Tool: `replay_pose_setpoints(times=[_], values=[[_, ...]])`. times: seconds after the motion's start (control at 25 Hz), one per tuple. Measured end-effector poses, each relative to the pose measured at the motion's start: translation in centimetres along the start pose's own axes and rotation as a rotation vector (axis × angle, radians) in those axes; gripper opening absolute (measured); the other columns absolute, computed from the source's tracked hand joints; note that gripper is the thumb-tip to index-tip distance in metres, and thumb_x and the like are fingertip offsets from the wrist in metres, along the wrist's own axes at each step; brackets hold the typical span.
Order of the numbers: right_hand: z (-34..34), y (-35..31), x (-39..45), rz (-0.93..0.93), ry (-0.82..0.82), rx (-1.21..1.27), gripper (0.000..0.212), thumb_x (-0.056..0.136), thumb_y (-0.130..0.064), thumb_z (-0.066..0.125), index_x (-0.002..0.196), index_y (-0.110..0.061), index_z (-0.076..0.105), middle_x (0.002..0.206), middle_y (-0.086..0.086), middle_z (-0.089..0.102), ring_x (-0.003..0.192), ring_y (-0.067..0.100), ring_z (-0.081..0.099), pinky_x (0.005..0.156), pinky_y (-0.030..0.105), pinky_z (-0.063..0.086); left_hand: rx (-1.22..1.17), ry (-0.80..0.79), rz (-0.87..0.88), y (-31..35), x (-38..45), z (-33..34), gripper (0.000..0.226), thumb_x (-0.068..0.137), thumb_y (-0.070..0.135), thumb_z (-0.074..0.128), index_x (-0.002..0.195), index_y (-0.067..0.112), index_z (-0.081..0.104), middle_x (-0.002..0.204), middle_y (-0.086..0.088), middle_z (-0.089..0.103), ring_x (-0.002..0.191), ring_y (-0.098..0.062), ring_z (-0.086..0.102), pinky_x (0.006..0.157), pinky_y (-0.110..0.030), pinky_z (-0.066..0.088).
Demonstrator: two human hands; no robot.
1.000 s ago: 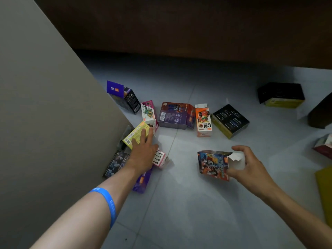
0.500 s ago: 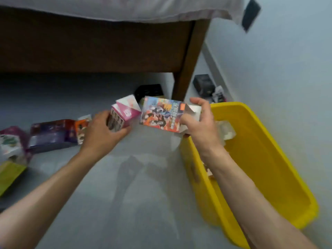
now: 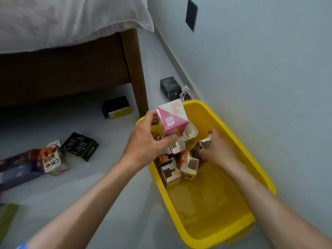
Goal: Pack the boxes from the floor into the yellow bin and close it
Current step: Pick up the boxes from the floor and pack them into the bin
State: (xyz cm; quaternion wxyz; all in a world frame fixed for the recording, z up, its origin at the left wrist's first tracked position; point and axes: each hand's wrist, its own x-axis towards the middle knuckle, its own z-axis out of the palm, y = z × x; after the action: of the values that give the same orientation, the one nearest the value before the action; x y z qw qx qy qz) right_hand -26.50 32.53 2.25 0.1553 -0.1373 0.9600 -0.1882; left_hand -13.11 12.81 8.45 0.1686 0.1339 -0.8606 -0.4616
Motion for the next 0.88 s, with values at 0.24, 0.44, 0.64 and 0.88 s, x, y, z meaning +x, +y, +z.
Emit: replay_pose_setpoints(times=[0.24,0.44,0.64,0.88], values=[[3.8,0.2,2.6,0.023,-0.156,0.395,0.078,0.084,-0.025,0.075,0.147,-0.023,0.029,0.139,0.009,0.054,0.108,0.024,0.060,0.074,0.030,0.051,0.073,-0.047,-0.094,-1.5,-1.2,0.6,0.069,0.071,0.057,0.079,0.122,0.055,0.033,0.123,0.030,0.052,0.112,0.006,0.052,0.083,-0.017,0.045],[0.3,0.2,-2.2,-0.295,0.126,0.586,0.074,0.077,-0.056,0.071,0.139,-0.049,0.033,0.144,-0.020,0.046,0.127,0.004,0.047,0.086,0.018,0.044,0.063,-0.054,-0.075,-0.8,-0.9,3.1,0.068,0.070,0.060,0.077,0.122,0.054,0.035,0.124,0.032,0.049,0.107,0.010,0.050,0.077,-0.007,0.039],[-3.5,-0.6,-5.3,-0.501,-0.035,0.749,0.082,0.067,-0.046,0.086,0.135,-0.044,0.041,0.119,-0.027,0.059,0.110,0.000,0.059,0.077,0.010,0.048,0.097,-0.247,0.061,0.6,0.0,6.3,0.073,0.074,0.046,0.080,0.135,0.039,0.042,0.130,0.015,0.060,0.116,-0.007,0.057,0.093,-0.037,0.054],[-4.8,3.0,-6.2,-0.108,0.234,0.200,0.068,0.061,-0.076,0.068,0.109,-0.031,0.052,0.094,-0.007,0.064,0.078,0.015,0.056,0.054,0.027,0.041,0.706,-0.701,0.304,-0.9,-0.4,7.5,0.069,0.086,0.051,0.067,0.146,0.035,0.036,0.150,0.005,0.041,0.135,-0.020,0.039,0.102,-0.040,0.040]])
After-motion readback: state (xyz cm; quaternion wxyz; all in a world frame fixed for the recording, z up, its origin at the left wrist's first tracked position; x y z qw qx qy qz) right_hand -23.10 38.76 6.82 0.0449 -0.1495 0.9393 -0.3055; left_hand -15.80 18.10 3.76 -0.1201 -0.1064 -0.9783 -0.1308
